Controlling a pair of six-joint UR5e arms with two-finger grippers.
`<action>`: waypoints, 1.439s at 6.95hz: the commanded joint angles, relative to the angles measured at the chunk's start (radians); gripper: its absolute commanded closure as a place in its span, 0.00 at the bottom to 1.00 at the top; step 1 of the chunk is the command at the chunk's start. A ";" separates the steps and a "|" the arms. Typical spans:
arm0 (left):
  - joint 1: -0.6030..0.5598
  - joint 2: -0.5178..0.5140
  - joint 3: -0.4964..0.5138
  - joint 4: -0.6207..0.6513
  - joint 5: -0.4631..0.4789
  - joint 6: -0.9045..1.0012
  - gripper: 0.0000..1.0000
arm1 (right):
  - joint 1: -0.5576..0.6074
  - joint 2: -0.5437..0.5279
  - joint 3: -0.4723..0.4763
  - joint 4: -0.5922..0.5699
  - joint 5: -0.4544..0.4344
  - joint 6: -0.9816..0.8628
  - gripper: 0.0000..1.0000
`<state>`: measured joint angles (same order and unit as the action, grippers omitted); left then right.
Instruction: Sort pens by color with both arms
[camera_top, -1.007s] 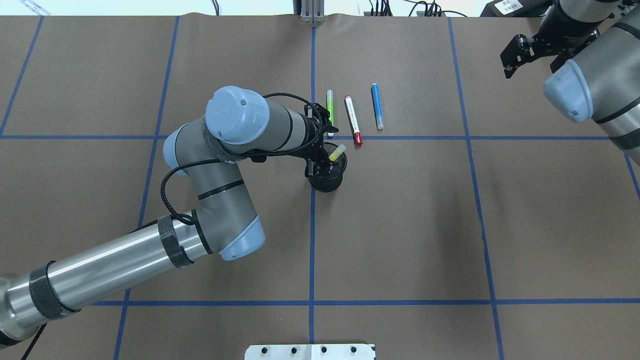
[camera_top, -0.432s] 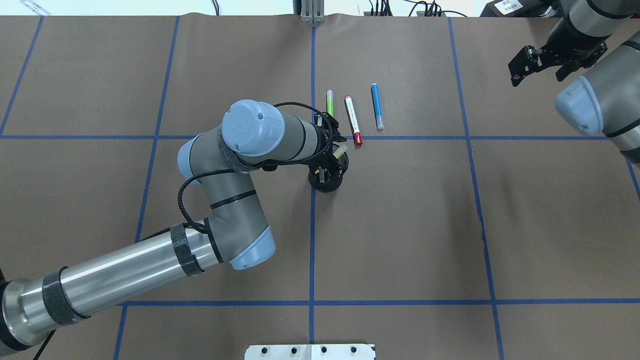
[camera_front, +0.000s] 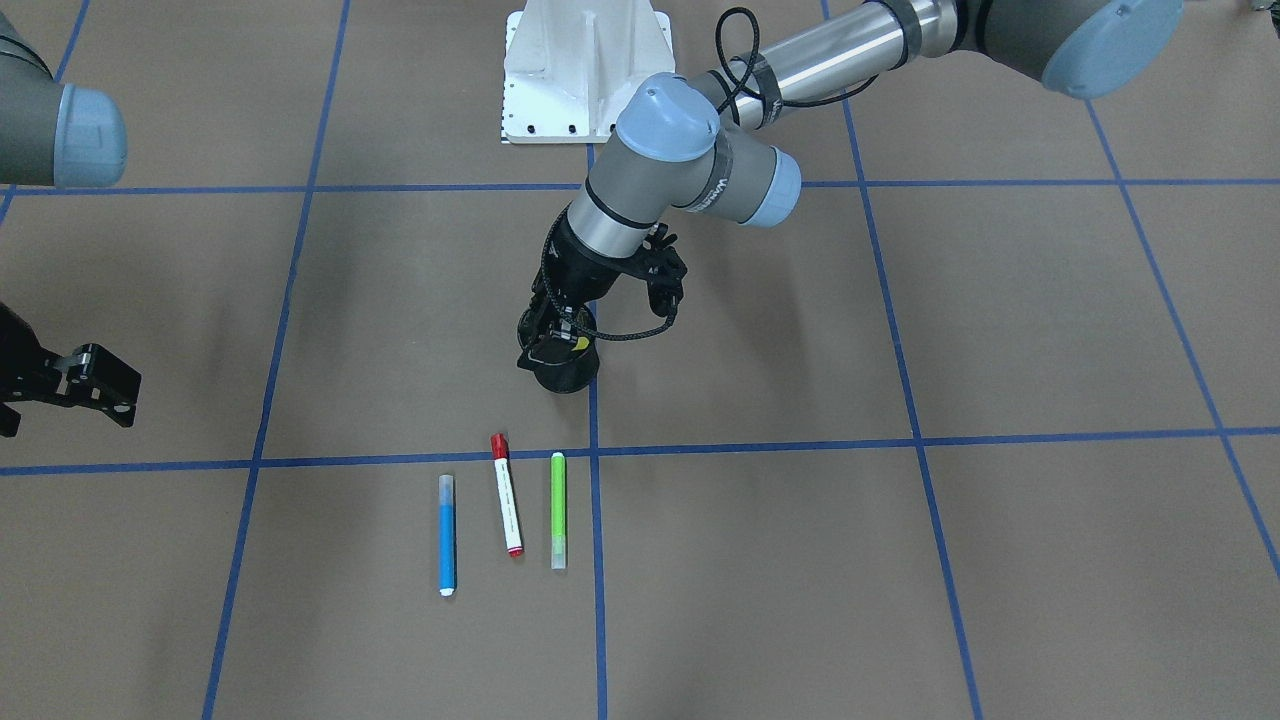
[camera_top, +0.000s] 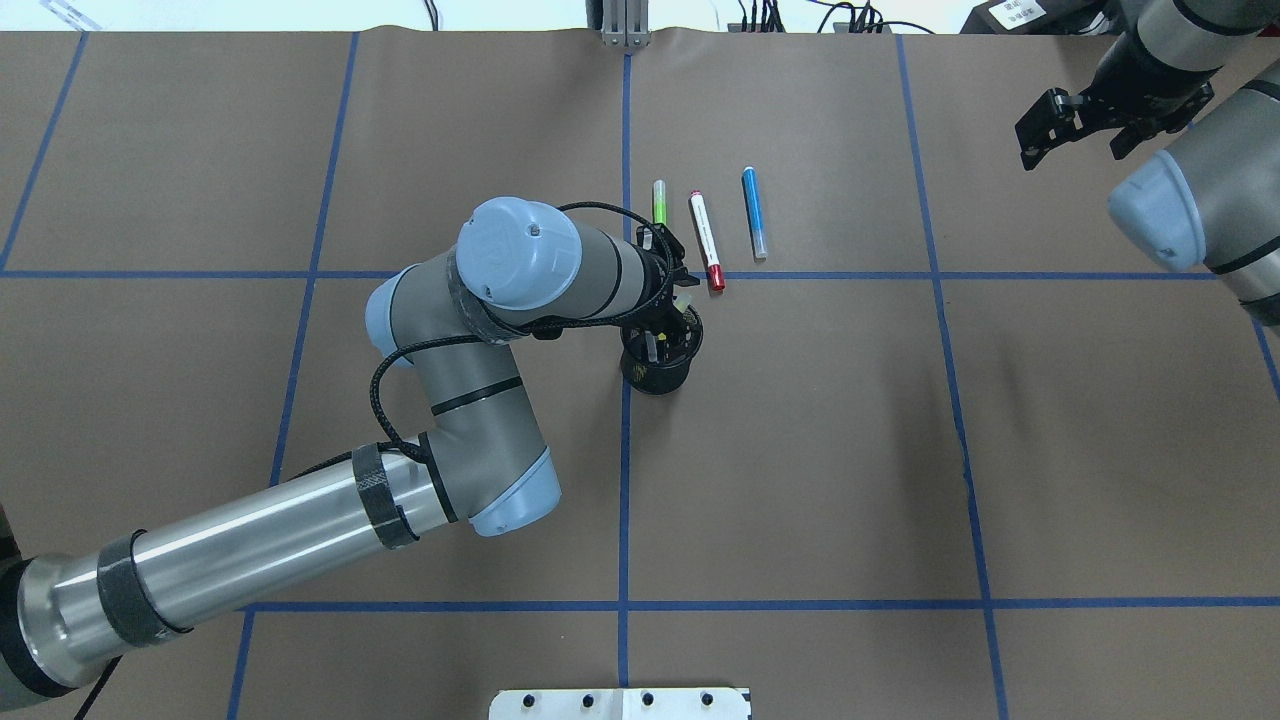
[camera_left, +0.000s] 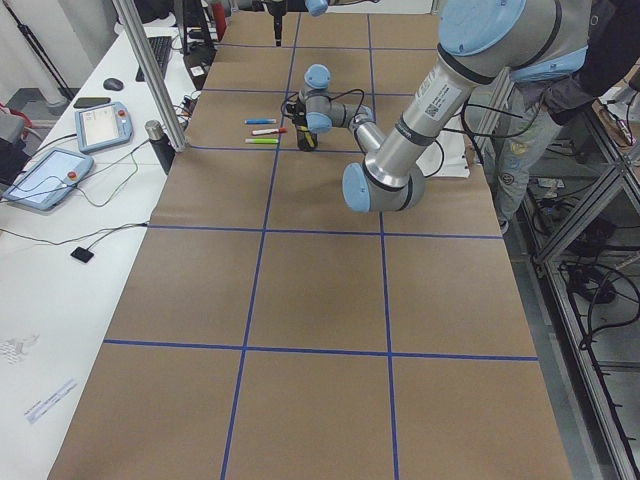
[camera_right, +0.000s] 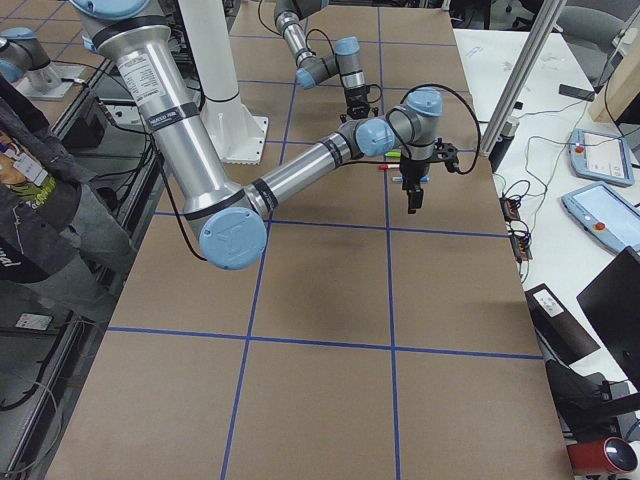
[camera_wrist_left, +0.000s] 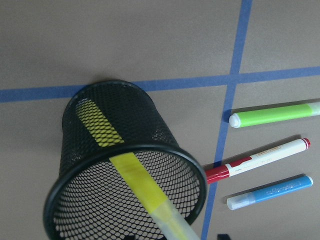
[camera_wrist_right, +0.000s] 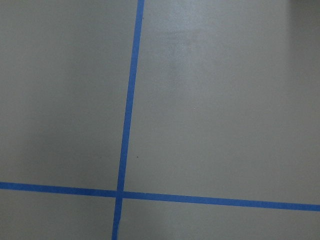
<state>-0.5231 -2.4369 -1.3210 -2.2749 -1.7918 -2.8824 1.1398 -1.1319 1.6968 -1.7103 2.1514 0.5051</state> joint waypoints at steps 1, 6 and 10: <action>0.000 0.002 0.000 -0.014 0.000 0.009 0.74 | 0.000 0.003 0.001 0.000 -0.001 0.003 0.00; -0.005 0.002 -0.007 -0.012 -0.006 0.026 0.54 | 0.000 0.006 0.001 -0.002 -0.001 0.023 0.00; -0.011 0.021 -0.043 0.009 -0.011 0.008 0.23 | 0.000 0.004 0.015 -0.002 -0.001 0.035 0.00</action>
<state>-0.5320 -2.4248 -1.3542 -2.2727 -1.8014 -2.8670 1.1397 -1.1268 1.7067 -1.7119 2.1507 0.5327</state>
